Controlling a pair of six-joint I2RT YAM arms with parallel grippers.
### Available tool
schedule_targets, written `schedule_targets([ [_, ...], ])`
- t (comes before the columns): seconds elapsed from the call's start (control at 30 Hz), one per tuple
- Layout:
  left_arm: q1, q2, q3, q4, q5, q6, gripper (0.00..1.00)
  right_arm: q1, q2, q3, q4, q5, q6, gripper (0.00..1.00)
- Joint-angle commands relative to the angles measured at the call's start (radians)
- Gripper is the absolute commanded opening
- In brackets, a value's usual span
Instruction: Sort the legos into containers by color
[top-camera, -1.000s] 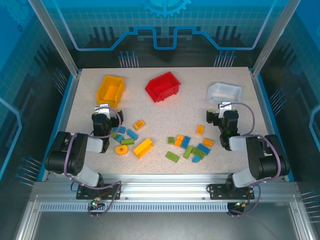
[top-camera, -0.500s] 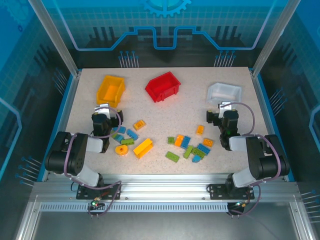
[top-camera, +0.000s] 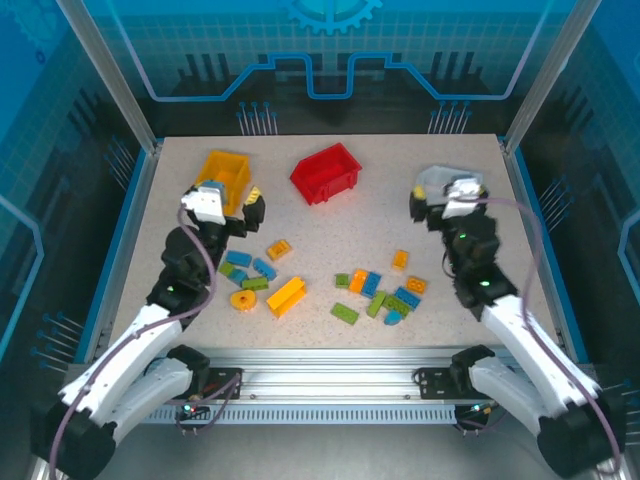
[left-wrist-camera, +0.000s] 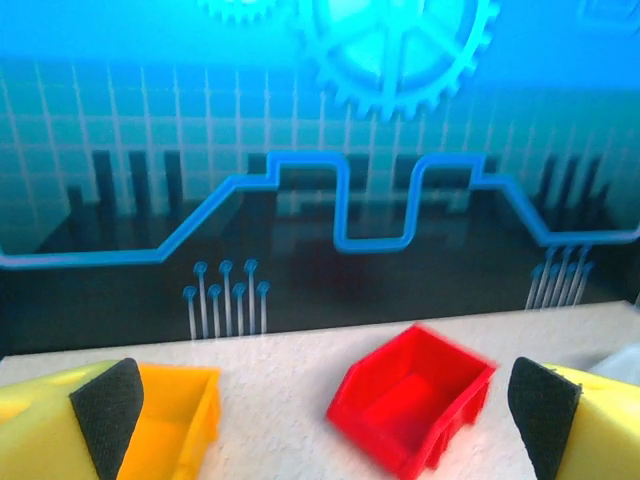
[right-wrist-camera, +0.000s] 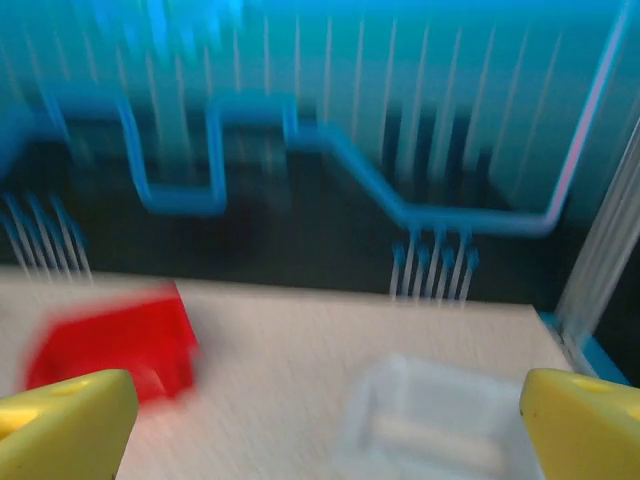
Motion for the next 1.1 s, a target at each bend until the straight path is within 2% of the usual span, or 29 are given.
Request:
schedule_targets([
  [0.0,-0.007,-0.007,0.203,-0.551,-0.078,-0.305,0.99,-0.002,-0.102,0.226,-0.583,-0.024,0.470,1.00],
  [0.03,-0.004,0.010,0.268,-0.673,-0.084,-0.391,0.99,-0.010,-0.115,0.231,-0.645,-0.063,0.571,1.00],
  [0.07,0.008,0.029,0.283,-0.694,-0.053,-0.420,0.99,-0.028,-0.125,0.220,-0.631,-0.159,0.564,1.00],
  [0.1,0.041,0.054,0.303,-0.715,0.016,-0.445,0.99,-0.038,-0.123,0.214,-0.625,-0.269,0.564,0.99],
  [0.13,0.085,0.086,0.337,-0.762,0.100,-0.483,0.99,-0.033,-0.106,0.231,-0.671,-0.299,0.600,0.93],
  [0.23,0.196,0.200,0.457,-0.928,0.186,-0.563,0.99,0.060,0.002,0.296,-0.809,-0.254,0.680,0.76],
  [0.33,0.251,0.318,0.552,-1.037,0.207,-0.537,0.96,0.179,0.133,0.354,-0.852,-0.182,0.729,0.72],
  [0.43,0.284,0.448,0.639,-1.102,0.223,-0.498,0.91,0.243,0.259,0.390,-0.818,-0.180,0.790,0.72],
  [0.73,0.357,0.855,0.828,-1.073,0.253,-0.393,0.78,0.247,0.701,0.602,-0.624,-0.305,0.855,0.79],
  [0.9,0.399,1.055,0.959,-1.082,0.266,-0.375,0.78,0.199,0.918,0.742,-0.595,-0.362,0.927,0.78],
  [1.07,0.411,1.161,1.022,-1.040,0.316,-0.341,0.78,0.161,1.096,0.852,-0.535,-0.411,0.993,0.77],
])
